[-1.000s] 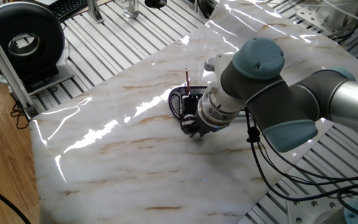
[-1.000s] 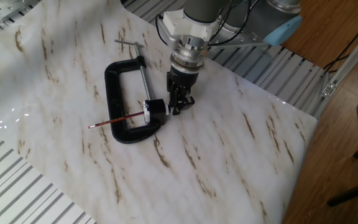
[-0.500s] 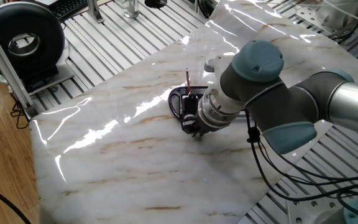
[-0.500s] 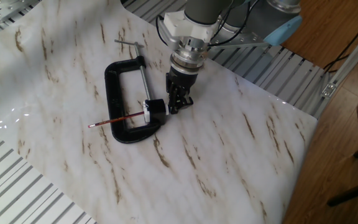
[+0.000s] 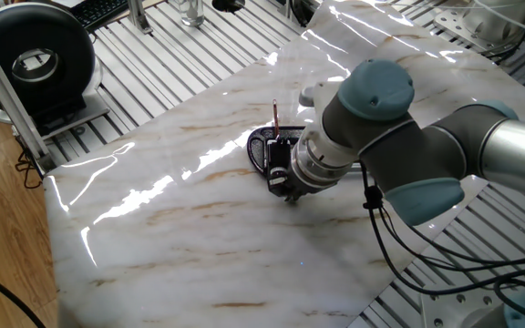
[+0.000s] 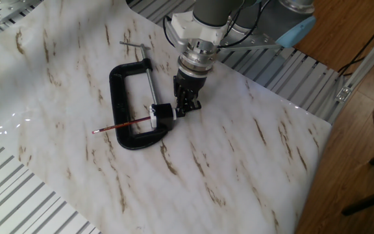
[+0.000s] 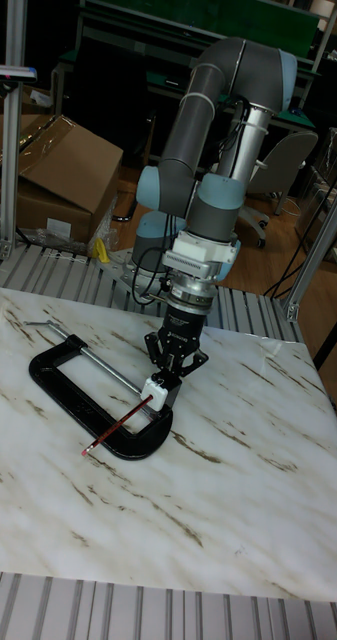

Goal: Sharpen the pencil with a pencil sharpener

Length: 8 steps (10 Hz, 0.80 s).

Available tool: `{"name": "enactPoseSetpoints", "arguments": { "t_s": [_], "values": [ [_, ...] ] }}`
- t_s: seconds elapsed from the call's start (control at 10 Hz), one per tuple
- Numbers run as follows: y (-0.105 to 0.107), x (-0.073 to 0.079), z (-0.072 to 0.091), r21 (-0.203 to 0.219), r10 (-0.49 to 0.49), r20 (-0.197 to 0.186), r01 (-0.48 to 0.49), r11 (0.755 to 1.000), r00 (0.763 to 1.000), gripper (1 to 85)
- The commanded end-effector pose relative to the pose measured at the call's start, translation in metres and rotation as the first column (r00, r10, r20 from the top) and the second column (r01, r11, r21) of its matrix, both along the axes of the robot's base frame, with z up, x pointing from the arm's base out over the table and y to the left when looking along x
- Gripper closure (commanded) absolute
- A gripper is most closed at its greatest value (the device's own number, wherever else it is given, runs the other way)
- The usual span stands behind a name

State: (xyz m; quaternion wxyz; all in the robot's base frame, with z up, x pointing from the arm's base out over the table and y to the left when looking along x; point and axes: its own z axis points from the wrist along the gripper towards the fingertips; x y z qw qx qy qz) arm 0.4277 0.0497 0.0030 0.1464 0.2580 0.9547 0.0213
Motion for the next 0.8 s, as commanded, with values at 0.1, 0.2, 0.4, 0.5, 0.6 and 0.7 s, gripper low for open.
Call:
{"name": "enactPoseSetpoints", "arguments": {
  "t_s": [0.1, 0.2, 0.4, 0.5, 0.6, 0.7],
  "values": [
    [0.0038, -0.0075, -0.0008, -0.007, -0.01, -0.042, 0.01, 1.0, 0.999, 83.3],
    [0.0063, -0.0079, -0.0003, -0.004, -0.012, -0.046, 0.012, 1.0, 0.999, 83.7],
    [0.0082, -0.0082, 0.0001, 0.002, -0.012, -0.049, 0.012, 1.0, 0.999, 84.0],
    [0.0089, -0.0104, -0.0002, 0.005, -0.012, -0.059, 0.012, 1.0, 0.998, 84.0],
    [0.0092, -0.0133, -0.0002, 0.008, -0.012, -0.071, 0.013, 1.0, 0.997, 84.0],
    [0.0062, -0.0169, -0.0001, -0.001, -0.013, -0.086, 0.013, 1.0, 0.996, 84.3]
  ]
}}
